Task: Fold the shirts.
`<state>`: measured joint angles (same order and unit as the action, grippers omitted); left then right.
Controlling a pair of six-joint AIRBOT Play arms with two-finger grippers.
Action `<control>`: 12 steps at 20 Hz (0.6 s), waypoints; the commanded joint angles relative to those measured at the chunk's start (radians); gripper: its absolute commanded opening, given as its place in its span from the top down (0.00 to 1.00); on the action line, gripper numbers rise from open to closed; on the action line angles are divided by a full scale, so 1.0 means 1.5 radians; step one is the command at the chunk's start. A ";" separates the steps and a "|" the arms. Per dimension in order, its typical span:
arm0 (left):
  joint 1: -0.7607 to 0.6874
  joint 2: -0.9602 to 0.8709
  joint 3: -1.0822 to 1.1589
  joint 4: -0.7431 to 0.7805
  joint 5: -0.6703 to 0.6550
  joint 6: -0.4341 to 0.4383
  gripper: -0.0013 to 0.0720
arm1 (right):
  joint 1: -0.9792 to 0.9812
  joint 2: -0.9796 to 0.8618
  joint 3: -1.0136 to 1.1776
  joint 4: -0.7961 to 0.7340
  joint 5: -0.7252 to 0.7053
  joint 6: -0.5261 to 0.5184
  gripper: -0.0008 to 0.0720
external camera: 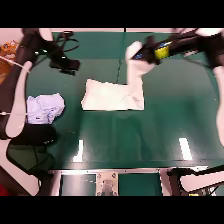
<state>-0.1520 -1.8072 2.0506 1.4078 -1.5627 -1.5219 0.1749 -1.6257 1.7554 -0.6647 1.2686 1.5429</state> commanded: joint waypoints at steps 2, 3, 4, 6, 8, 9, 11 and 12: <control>0.068 0.022 -0.001 0.037 -0.049 0.008 0.95 | 0.206 -0.099 -0.078 0.000 -0.292 0.013 0.91; 0.075 0.022 -0.001 0.037 -0.049 0.008 0.95 | 0.246 -0.140 -0.078 0.002 -0.341 0.013 0.72; 0.078 0.022 -0.001 0.037 -0.049 0.010 0.95 | 0.275 -0.174 -0.077 0.008 -0.376 0.013 0.47; 0.079 0.022 -0.001 0.037 -0.049 0.026 0.95 | 0.294 -0.216 -0.071 0.032 -0.397 0.013 0.27; 0.079 0.022 -0.001 0.037 -0.048 0.026 0.95 | 0.260 -0.209 -0.068 0.032 -0.374 0.014 0.36; 0.079 0.022 -0.001 0.037 -0.048 0.026 0.95 | 0.227 -0.195 -0.065 0.032 -0.346 0.014 0.56; 0.079 0.022 -0.001 0.037 -0.048 0.025 0.95 | 0.149 -0.161 -0.066 0.031 -0.279 0.012 0.94; 0.079 0.022 -0.001 0.037 -0.048 0.025 0.95 | 0.103 -0.143 -0.066 0.023 -0.235 0.003 0.97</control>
<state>-0.0383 -1.7752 2.0499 1.4586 -1.6321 -1.4876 0.4469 -1.8797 1.6558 -0.6235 0.8013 1.5620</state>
